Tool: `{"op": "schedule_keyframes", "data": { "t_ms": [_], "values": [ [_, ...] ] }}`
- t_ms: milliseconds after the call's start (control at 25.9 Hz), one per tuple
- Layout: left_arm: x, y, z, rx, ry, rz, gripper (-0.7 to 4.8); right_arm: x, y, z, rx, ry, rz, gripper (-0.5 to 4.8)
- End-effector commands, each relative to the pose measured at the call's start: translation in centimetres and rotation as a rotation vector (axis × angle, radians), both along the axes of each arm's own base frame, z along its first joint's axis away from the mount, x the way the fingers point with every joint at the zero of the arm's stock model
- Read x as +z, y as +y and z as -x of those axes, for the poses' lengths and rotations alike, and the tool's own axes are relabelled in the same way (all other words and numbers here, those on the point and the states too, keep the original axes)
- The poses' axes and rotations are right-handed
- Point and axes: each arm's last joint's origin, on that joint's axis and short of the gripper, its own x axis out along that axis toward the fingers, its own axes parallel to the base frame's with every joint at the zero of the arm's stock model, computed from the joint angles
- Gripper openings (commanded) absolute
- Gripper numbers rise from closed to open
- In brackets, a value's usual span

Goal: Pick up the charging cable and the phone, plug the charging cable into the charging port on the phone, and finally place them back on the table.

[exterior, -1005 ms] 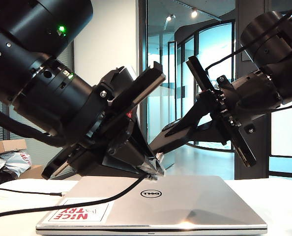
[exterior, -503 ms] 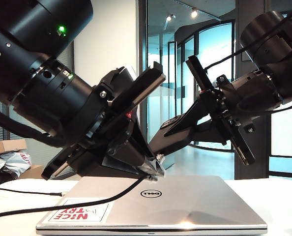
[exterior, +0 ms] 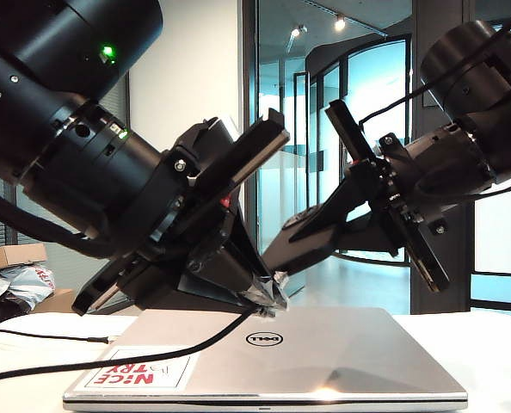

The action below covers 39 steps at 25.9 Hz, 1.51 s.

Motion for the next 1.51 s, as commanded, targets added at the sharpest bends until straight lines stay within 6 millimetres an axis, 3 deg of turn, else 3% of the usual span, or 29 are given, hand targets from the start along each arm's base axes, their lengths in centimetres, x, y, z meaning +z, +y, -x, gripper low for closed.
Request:
{"op": "schedule_keyframes", "data": {
  "t_ms": [39, 1508],
  "values": [
    [0.41, -0.15, -0.2, 0.008, -0.029, 0.029, -0.06, 0.5, 0.18, -0.02, 0.01, -0.002, -0.029, -0.05],
    [0.44, -0.17, -0.21, 0.008, -0.032, 0.032, -0.06, 0.99, 0.67, -0.07, 0.08, -0.164, -0.01, -0.05]
  ]
}}
